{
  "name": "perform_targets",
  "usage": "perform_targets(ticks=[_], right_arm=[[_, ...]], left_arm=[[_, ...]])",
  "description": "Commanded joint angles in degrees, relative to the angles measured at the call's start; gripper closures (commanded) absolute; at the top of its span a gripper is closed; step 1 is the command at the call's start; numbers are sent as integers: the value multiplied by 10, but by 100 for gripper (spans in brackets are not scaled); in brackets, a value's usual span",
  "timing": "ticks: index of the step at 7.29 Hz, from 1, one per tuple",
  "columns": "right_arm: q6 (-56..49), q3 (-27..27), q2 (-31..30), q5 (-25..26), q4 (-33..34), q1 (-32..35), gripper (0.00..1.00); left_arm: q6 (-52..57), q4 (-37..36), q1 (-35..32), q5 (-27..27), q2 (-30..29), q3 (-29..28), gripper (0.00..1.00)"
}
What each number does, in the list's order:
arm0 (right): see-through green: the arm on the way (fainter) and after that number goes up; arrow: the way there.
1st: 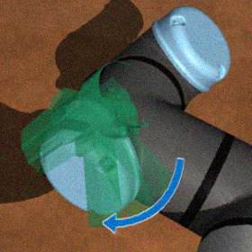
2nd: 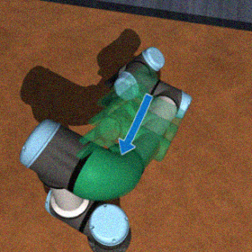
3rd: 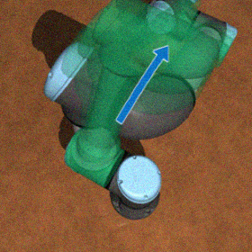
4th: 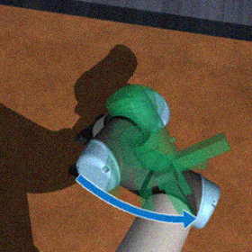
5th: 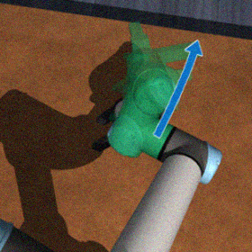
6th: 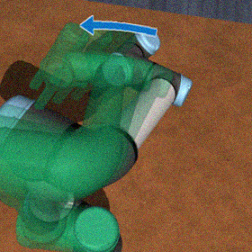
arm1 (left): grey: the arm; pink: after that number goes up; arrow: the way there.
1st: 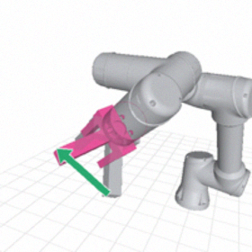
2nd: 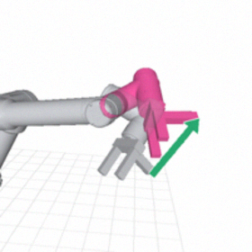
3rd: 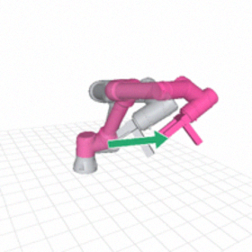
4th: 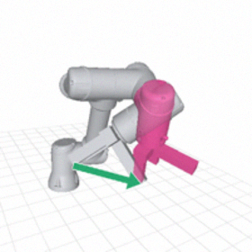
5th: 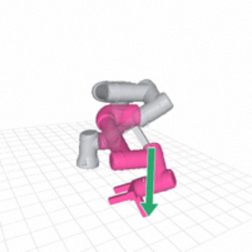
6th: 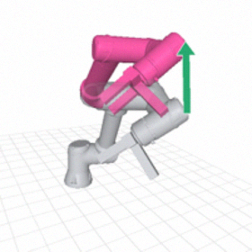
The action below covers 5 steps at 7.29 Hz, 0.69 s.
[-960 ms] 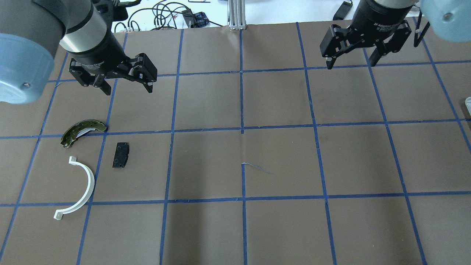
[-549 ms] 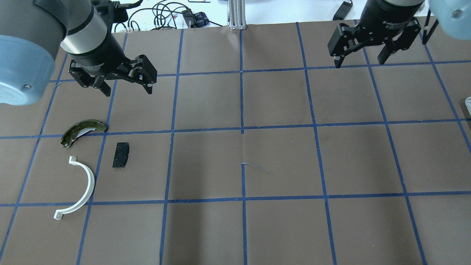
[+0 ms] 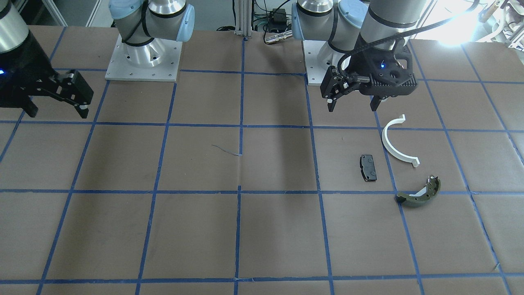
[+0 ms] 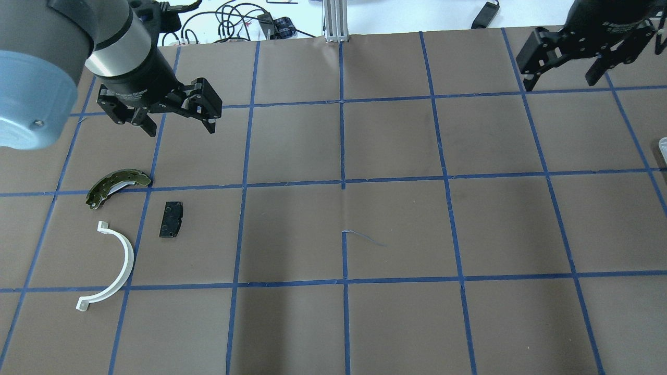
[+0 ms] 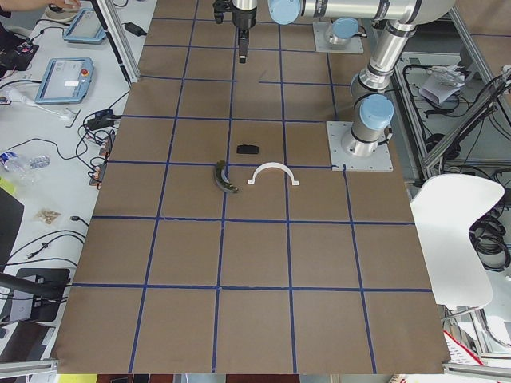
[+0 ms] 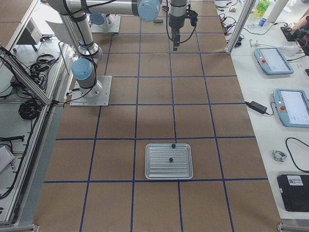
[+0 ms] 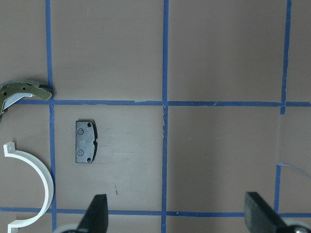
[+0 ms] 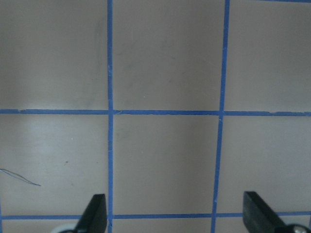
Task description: Place bearing gear from tray to pile
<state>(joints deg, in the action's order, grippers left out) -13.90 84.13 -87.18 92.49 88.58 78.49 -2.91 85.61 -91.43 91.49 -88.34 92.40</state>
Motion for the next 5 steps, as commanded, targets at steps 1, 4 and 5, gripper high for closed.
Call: perform_targets(ticks=[1,4,5], right_arm=[[-142,2,1,-6,-7,-105,0],[-338,2,45,-10,6,-246,0],[-394,2,68,-9,37,-286,0]], left_arm=[[0,0,0,0,0,1,0],[0,0,0,0,0,1,0],[0,0,0,0,0,1,0]])
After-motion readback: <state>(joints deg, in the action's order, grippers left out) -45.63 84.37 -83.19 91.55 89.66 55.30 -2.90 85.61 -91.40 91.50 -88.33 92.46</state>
